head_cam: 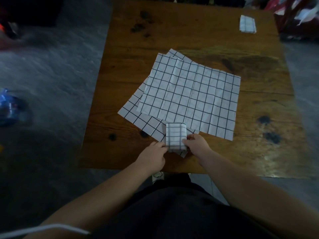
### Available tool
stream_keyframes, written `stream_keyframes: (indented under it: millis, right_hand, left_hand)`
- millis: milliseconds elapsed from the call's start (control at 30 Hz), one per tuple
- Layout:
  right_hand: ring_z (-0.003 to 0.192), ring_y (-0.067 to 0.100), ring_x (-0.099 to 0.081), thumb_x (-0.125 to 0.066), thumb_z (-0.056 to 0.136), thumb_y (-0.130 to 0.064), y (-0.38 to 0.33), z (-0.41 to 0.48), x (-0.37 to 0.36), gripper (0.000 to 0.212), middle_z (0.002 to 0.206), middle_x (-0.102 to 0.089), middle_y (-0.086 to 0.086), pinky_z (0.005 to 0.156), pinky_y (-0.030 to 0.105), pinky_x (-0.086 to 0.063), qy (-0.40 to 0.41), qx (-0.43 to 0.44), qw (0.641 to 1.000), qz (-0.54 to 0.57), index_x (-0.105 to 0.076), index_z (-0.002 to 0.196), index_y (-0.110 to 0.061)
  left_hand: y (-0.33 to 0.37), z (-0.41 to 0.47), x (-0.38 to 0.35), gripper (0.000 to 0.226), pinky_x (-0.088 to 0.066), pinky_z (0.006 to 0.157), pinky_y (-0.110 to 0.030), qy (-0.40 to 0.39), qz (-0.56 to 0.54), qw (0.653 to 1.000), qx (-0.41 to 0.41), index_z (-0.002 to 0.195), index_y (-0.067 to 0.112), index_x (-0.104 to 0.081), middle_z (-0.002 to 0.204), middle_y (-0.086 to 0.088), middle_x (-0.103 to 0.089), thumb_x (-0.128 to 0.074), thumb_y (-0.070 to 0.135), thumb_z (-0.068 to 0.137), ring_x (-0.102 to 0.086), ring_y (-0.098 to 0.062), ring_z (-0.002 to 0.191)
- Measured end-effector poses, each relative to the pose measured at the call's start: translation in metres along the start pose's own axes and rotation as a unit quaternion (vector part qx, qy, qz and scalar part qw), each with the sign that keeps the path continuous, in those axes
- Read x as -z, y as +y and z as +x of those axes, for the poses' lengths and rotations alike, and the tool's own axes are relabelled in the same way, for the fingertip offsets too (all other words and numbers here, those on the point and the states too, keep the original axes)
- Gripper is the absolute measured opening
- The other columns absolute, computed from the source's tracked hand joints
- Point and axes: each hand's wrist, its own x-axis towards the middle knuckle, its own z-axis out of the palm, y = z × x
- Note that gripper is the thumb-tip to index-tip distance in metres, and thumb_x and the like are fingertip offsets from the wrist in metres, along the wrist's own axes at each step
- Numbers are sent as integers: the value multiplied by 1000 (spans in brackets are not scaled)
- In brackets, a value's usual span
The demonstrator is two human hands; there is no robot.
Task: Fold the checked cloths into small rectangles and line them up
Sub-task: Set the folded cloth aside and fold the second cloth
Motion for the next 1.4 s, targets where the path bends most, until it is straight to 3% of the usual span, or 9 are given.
stream_keyframes:
  millis: [167, 300, 400, 533, 667, 800, 900, 1067, 1400]
  right_hand:
    - [97, 21, -65, -67, 95, -8, -3, -5, 6, 24, 104, -65, 3, 86, 39, -59, -5, -6, 996, 87, -60, 117, -13]
    - [103, 27, -68, -67, 95, -7, -10, -14, 16, 26, 111, -66, 9, 91, 47, -60, -23, 5, 989, 144, -60, 119, -14]
    - [107, 27, -66, -66, 96, -7, -18, -24, 25, 26, 115, -64, 9, 92, 46, -60, -28, 33, 983, 176, -59, 121, -12]
    - [106, 27, -69, -65, 97, -8, -27, -37, 37, 23, 116, -68, 12, 92, 44, -60, -35, 70, 974, 211, -63, 119, -10]
    - [105, 26, -70, -65, 97, -12, -36, -56, 52, 22, 114, -69, 11, 93, 44, -60, -21, 83, 963, 257, -64, 119, -11]
    - [98, 27, -72, -62, 101, -23, -39, -76, 64, 20, 107, -73, 13, 81, 36, -61, -44, 60, 963, 258, -67, 115, -10]
    - [93, 23, -72, -62, 101, -24, -35, -86, 71, 18, 102, -74, 10, 79, 32, -60, -25, 108, 982, 154, -70, 112, -12]
    - [90, 17, -70, -64, 100, -19, -42, -96, 89, 10, 99, -73, 7, 76, 26, -58, -11, 157, 979, 132, -70, 107, -15]
    - [91, 18, -76, -59, 102, -15, -67, -109, 144, 12, 99, -75, 9, 74, 30, -58, -64, 173, 955, 232, -67, 107, -8]
  left_hand:
    - [5, -4, 4, 45, -46, 101, -28, 54, -194, 975, 95, 139, 22, -55, 135, 2, -53, -54, 7, 97, -52, -10, 115]
    - [15, 4, 20, 50, -46, 99, -32, 53, -337, 920, 192, 144, 18, -42, 134, 3, -55, -61, 30, 100, -56, -13, 115]
    - [28, 10, 34, 44, -56, 98, -45, 22, -447, 870, 206, 135, 14, -52, 125, -6, -63, -57, 41, 101, -67, -20, 106]
    - [52, 12, 53, 22, -59, 74, -28, 47, -549, 814, 183, 117, 9, -63, 109, -10, -70, -55, 25, 104, -71, -20, 93]
    - [67, 8, 65, 16, -58, 67, -24, 109, -554, 809, 161, 110, 8, -64, 100, -10, -71, -56, 19, 103, -69, -12, 77]
    - [83, 2, 73, 19, -57, 63, -22, 149, -557, 805, 137, 113, 1, -64, 92, -10, -72, -53, 14, 105, -68, -9, 67]
    - [91, -2, 77, 17, -59, 66, -24, 171, -537, 815, 132, 112, 5, -66, 92, -7, -73, -55, 16, 104, -70, -10, 70]
    - [106, -11, 87, 14, -61, 70, -27, 170, -562, 799, 129, 109, 7, -66, 96, -9, -75, -57, 15, 102, -74, -15, 76]
    - [164, -6, 109, 21, -62, 75, -33, 218, -548, 801, 101, 120, 3, -62, 101, -12, -74, -54, 15, 104, -76, -22, 86]
